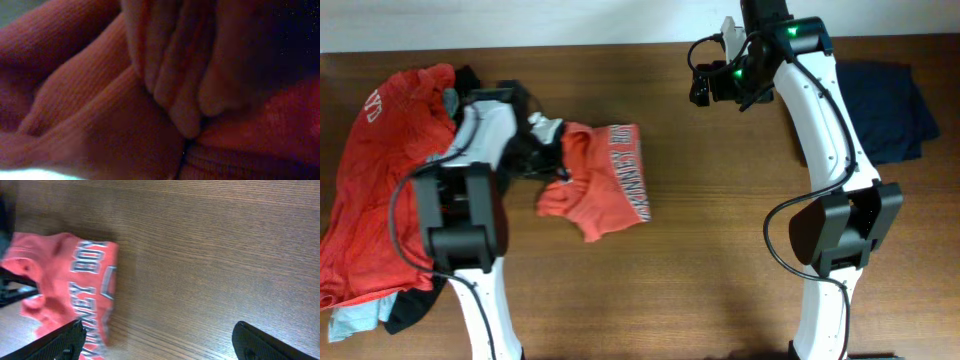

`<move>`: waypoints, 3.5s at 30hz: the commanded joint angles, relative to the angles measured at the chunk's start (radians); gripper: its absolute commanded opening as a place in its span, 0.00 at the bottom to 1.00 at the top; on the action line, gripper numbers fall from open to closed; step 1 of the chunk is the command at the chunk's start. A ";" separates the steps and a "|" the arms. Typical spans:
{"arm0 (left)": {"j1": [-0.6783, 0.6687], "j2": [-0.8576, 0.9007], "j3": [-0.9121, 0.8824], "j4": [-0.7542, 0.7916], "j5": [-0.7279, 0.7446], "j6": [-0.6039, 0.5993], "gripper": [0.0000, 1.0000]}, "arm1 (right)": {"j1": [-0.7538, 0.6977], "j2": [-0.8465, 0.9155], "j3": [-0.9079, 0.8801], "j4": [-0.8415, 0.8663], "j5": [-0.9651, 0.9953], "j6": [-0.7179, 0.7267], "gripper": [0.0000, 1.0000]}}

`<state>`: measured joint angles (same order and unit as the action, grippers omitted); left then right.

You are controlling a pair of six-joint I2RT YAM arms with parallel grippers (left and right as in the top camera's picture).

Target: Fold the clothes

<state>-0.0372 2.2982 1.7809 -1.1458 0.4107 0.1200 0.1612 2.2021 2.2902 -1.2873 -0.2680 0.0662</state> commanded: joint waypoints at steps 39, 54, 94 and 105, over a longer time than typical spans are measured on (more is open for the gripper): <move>0.235 0.007 0.768 -0.187 -0.004 -0.188 0.82 | 0.379 0.043 0.003 -0.047 0.176 0.172 0.99; 0.282 0.007 0.768 -0.209 -0.019 -0.175 0.82 | 0.494 0.260 0.003 0.187 0.357 0.458 0.94; 0.282 0.008 0.766 -0.227 -0.068 -0.172 0.82 | 0.325 0.246 0.140 -0.077 0.291 0.252 0.04; 0.282 0.008 0.766 -0.226 -0.068 -0.172 0.83 | 0.171 0.137 0.441 -0.304 0.126 0.008 0.04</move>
<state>0.2443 2.3020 2.5324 -1.3724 0.3470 -0.0685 0.3534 2.4039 2.6522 -1.5608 -0.0818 0.1772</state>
